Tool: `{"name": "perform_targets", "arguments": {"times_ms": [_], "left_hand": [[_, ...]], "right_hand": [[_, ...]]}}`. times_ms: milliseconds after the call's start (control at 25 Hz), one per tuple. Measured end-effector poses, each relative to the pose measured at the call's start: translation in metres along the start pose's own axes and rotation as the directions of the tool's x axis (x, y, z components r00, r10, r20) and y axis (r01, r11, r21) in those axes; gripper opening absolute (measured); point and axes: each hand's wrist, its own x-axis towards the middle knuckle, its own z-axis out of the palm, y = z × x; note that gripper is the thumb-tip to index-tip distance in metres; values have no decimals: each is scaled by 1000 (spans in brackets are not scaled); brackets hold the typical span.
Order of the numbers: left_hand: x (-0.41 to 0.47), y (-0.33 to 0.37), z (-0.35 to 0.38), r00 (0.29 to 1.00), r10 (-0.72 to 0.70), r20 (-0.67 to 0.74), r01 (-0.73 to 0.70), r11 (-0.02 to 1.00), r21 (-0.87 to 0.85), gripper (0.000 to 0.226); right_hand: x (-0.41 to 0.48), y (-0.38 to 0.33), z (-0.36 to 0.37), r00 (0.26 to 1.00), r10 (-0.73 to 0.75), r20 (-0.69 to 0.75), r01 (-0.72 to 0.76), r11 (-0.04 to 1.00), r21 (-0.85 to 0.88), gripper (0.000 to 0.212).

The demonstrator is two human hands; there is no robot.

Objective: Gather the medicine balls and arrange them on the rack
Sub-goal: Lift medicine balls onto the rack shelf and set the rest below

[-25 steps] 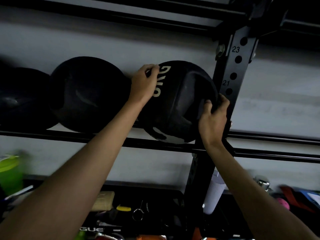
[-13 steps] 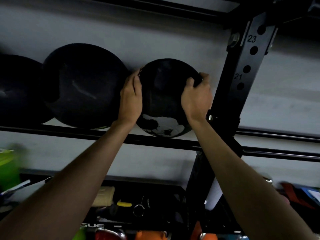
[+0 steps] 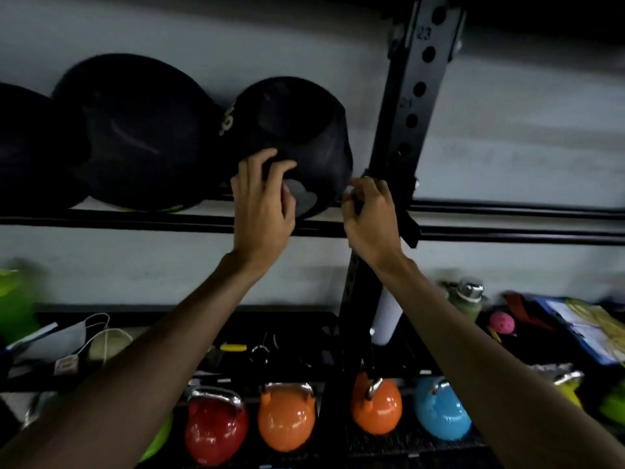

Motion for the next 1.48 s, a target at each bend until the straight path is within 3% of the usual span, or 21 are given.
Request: {"name": "perform_targets", "arguments": {"times_ms": [120,200,320,440,680,920,1120,1400,1480], "left_hand": [[-62,44,19,983,-5,186,22,996,-86,21],[-103,71,36,911,-87,402,137,986,-97,16],[-172,117,72,648,-207,733,278,960,25,12],[-255,200,107,401,-200,894,305,949,75,14],[-380,350,150,13,-108,994,266,959,101,19],[-454,441,188,-381,-27,924,235,964,125,18],[-514,481,244,-512,-13,859,222,964,147,19],[-574,520,333,-604,-46,796,261,932,251,21],[-590,528,357,-587,-82,805,295,905,308,20]], "right_hand": [[-58,47,-28,991,5,136,8,995,-98,26],[-99,81,-46,962,49,268,0,984,-181,22],[-167,146,-80,859,220,463,-75,948,-311,22],[-251,227,-150,747,429,508,-231,883,-408,20],[-392,333,-267,530,689,494,-493,724,-482,22],[-500,407,-333,279,833,478,-635,534,-559,27],[-539,486,-353,110,870,480,-712,406,-573,30],[-543,593,-360,-59,886,460,-725,279,-629,26],[-545,625,-355,-83,881,466,-731,263,-629,27]]}}
